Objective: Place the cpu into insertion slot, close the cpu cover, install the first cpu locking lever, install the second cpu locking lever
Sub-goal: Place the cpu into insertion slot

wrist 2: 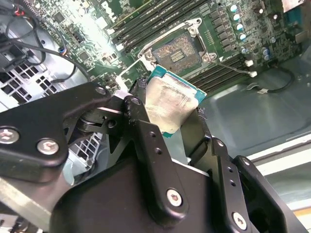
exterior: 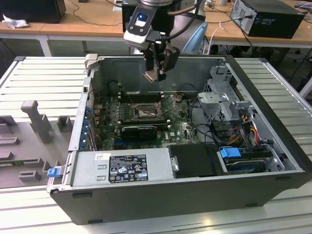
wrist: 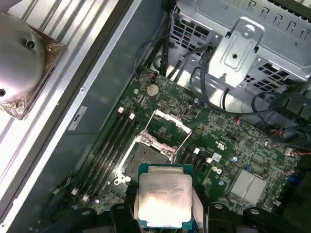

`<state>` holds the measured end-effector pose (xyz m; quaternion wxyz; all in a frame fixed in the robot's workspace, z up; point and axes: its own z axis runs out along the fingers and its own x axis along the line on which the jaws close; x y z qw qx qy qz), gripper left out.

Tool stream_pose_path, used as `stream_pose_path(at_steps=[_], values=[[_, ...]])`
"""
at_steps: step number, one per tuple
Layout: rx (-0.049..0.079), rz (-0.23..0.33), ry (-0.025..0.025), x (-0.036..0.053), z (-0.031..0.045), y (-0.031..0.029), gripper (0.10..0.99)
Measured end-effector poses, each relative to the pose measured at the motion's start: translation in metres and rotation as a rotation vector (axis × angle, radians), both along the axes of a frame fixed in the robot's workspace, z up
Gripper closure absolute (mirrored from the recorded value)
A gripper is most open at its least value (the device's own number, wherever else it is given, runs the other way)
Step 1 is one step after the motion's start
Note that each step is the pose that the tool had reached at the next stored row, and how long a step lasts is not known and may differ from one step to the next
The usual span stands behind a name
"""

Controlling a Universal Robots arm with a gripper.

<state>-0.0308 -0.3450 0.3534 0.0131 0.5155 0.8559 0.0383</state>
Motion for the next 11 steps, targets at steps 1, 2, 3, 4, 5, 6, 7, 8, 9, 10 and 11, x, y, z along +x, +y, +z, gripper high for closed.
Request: stream_pose_path(at_steps=[1, 2, 3, 4, 5, 6, 7, 8, 9, 10, 11], values=[[0.0, -0.01, 0.0, 0.0, 0.0, 0.0, 0.557], [0.0, -0.02, 0.0, 0.0, -0.0001, 0.0, 0.557], [0.0, -0.032, 0.0, 0.0, -0.0001, 0.0, 0.557], [0.0, -0.044, 0.0, 0.0, -0.0002, 0.0, 0.557], [0.0, -0.055, 0.0, 0.0, -0.0002, 0.0, 0.557], [0.0, -0.066, 0.0, 0.0, -0.0003, 0.0, 0.557], [0.0, -0.073, 0.0, 0.0, -0.0003, 0.0, 0.557], [0.0, -0.08, 0.0, 0.0, -0.0004, 0.0, 0.557], [0.0, -0.096, 0.0, 0.0, -0.0005, 0.0, 0.557], [0.0, -0.11, 0.0, 0.0, -0.0007, 0.0, 0.557], [0.0, -0.119, 0.0, 0.0, -0.0008, 0.0, 0.557]])
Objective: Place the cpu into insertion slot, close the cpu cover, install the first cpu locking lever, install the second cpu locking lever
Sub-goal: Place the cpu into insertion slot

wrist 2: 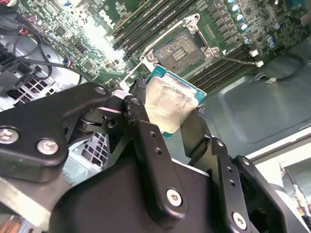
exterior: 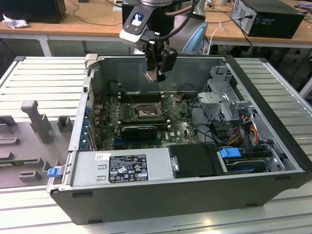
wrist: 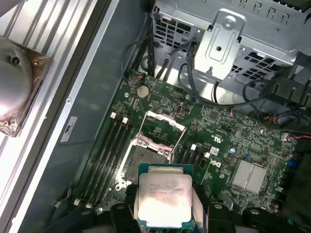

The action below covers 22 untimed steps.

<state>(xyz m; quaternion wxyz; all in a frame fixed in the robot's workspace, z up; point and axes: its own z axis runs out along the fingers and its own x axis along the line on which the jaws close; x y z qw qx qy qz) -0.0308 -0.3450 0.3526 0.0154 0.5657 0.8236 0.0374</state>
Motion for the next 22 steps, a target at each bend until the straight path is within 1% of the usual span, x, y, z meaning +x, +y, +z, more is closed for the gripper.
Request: stream_pose_path(at_steps=[5, 12, 13, 15, 20, 22], values=[[0.0, -0.038, 0.0, 0.0, -0.0004, 0.0, 0.557], [0.0, -0.112, 0.0, 0.0, -0.0011, 0.0, 0.557], [0.0, -0.141, 0.0, 0.0, -0.0012, 0.0, 0.557], [0.0, -0.167, 0.0, 0.0, -0.0013, 0.0, 0.557], [0.0, -0.271, 0.0, 0.0, -0.0017, 0.0, 0.557], [0.0, -0.293, 0.0, 0.0, -0.0021, -0.0001, 0.557]])
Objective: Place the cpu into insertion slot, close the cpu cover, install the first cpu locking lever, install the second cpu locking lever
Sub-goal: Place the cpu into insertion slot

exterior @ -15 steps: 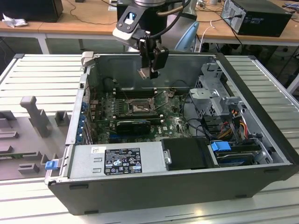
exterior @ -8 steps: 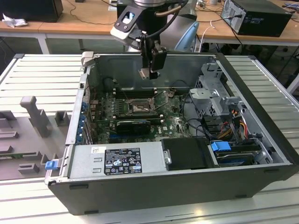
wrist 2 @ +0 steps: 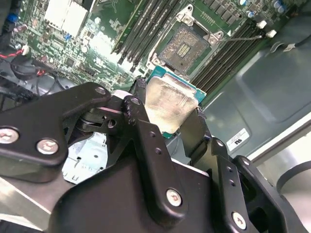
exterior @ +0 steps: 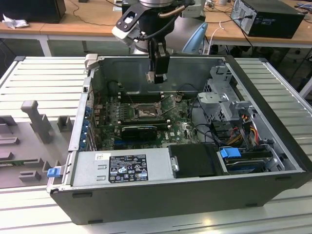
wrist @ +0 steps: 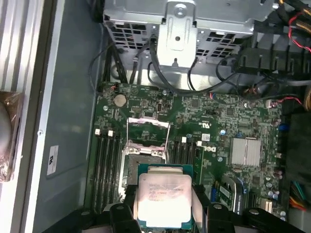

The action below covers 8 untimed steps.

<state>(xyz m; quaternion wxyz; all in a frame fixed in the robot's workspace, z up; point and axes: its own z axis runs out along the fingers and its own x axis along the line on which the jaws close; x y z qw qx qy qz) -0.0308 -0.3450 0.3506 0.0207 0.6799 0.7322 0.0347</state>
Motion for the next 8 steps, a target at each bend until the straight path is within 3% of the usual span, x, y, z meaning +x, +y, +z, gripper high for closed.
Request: stream_pose_path(at_steps=[8], values=[[0.0, -0.013, -0.002, 0.0, -0.0152, -0.004, 0.557]])
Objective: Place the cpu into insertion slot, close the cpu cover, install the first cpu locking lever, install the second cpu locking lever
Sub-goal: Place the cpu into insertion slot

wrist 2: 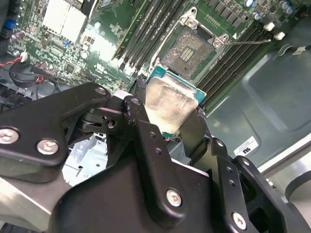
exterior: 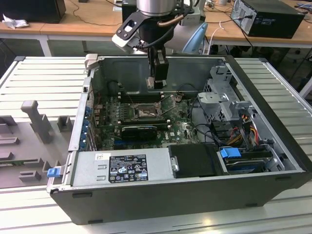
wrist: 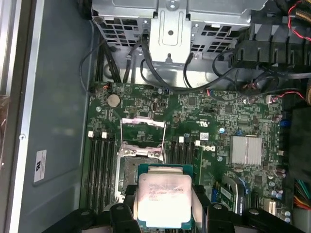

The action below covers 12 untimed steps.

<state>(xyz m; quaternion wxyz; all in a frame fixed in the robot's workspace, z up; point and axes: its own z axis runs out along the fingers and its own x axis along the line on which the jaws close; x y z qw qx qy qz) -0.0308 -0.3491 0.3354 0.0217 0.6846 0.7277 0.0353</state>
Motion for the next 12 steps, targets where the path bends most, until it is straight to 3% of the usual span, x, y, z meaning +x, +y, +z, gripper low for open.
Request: stream_pose_path(at_steps=[5, 12], values=[[-0.004, -0.029, -0.0008, 0.0003, -0.0021, 0.0, 0.557], [-0.004, -0.007, -0.0012, -0.0003, -0.0159, 0.0, 0.557]])
